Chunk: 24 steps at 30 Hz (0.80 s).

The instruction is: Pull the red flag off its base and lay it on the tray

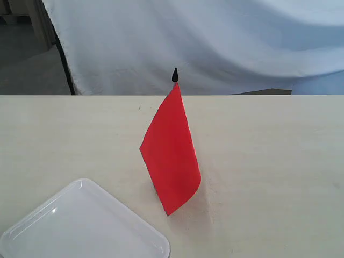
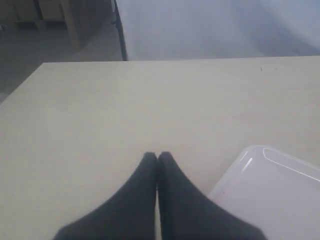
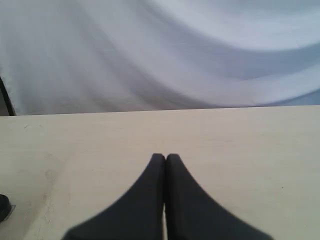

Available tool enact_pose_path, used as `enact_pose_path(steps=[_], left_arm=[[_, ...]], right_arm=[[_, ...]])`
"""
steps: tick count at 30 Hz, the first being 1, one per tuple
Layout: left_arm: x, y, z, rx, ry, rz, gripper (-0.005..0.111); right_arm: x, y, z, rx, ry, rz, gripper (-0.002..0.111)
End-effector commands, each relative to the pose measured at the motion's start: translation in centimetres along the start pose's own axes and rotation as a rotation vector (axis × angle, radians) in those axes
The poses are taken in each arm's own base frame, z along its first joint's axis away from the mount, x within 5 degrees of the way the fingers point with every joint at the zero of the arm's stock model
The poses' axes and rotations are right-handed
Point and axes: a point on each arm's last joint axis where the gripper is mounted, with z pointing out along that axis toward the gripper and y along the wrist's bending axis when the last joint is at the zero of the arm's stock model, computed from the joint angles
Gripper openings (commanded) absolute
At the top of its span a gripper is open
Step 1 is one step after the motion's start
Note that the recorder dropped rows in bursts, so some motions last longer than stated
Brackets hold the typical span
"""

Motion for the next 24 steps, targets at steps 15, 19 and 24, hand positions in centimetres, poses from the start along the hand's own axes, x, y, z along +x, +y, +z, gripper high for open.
enact_pose_path(steps=[15, 19, 24], left_arm=[[0.0, 0.0, 0.0, 0.001, -0.006, -0.003, 0.000], [0.0, 0.0, 0.0, 0.001, -0.006, -0.003, 0.000], [0.0, 0.0, 0.0, 0.001, -0.006, -0.003, 0.000]], right_arm=[[0.0, 0.0, 0.0, -0.001, -0.006, -0.004, -0.001], [-0.2, 0.0, 0.0, -0.002, -0.035, -0.004, -0.001], [-2.6, 0.1, -0.4, -0.012, -0.300, 0.017, -0.001]])
